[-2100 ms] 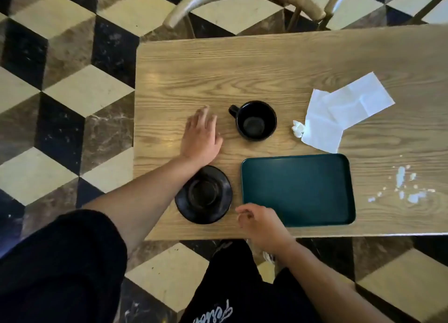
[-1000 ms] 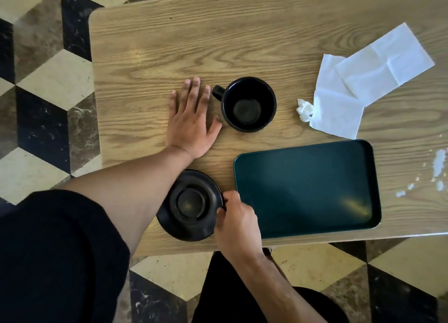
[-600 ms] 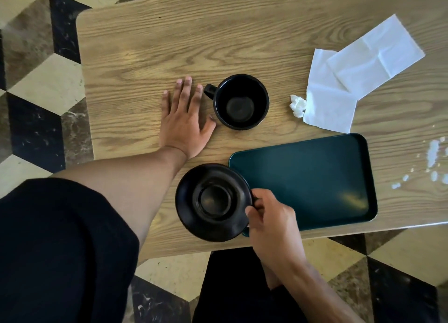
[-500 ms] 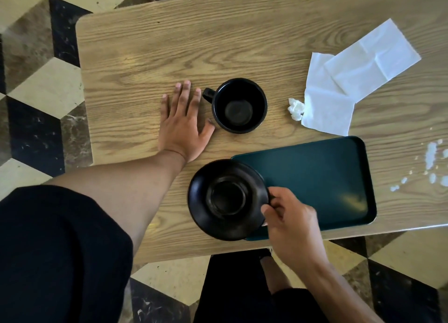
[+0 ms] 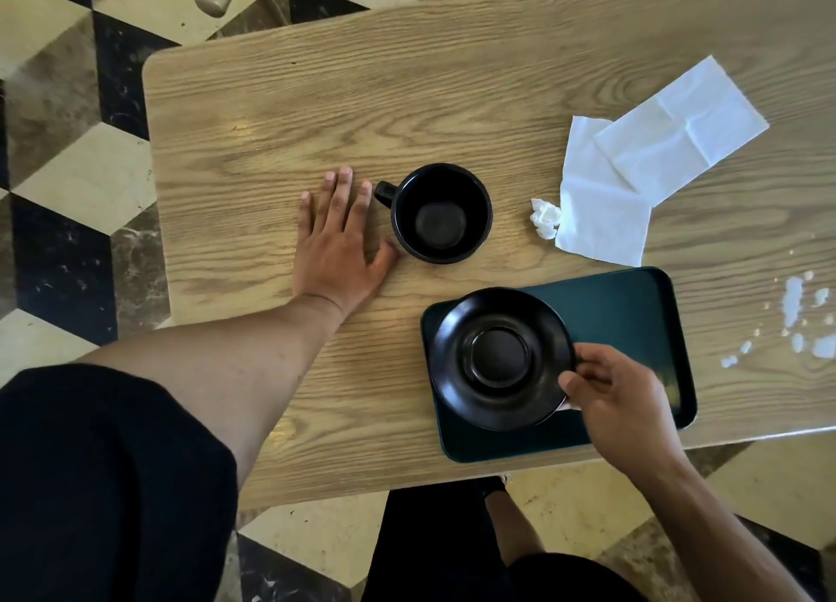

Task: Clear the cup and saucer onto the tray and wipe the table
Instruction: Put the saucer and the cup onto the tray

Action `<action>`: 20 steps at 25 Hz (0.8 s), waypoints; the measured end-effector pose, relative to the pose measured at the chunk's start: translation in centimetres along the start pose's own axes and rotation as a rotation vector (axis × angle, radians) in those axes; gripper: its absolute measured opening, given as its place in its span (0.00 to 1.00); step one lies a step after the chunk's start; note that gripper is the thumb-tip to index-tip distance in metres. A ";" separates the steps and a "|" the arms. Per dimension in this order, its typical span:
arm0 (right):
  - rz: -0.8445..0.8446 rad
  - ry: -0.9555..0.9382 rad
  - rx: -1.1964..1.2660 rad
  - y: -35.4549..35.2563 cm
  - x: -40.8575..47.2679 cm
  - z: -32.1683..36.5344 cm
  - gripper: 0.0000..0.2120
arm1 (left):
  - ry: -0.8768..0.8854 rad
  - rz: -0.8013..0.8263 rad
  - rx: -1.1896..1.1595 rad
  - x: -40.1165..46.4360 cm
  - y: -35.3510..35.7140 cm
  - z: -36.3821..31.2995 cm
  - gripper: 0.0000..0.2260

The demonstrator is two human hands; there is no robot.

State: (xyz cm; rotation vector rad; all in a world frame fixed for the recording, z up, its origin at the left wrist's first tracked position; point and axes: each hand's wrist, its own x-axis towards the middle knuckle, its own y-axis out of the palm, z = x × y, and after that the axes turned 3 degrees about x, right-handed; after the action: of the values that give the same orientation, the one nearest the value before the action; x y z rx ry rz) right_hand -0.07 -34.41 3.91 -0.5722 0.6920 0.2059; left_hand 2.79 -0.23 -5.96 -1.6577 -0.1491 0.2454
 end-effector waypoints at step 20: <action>0.064 -0.059 0.089 1.1 0.2 -0.5 0.16 | 0.000 -0.029 0.004 0.1 0.3 0.2 0.35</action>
State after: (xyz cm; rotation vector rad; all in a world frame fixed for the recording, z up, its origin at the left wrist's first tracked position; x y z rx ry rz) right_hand -0.56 -33.77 2.98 -0.4573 0.6590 0.2496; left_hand 2.85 -0.02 -6.29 -1.6507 -0.1725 0.2232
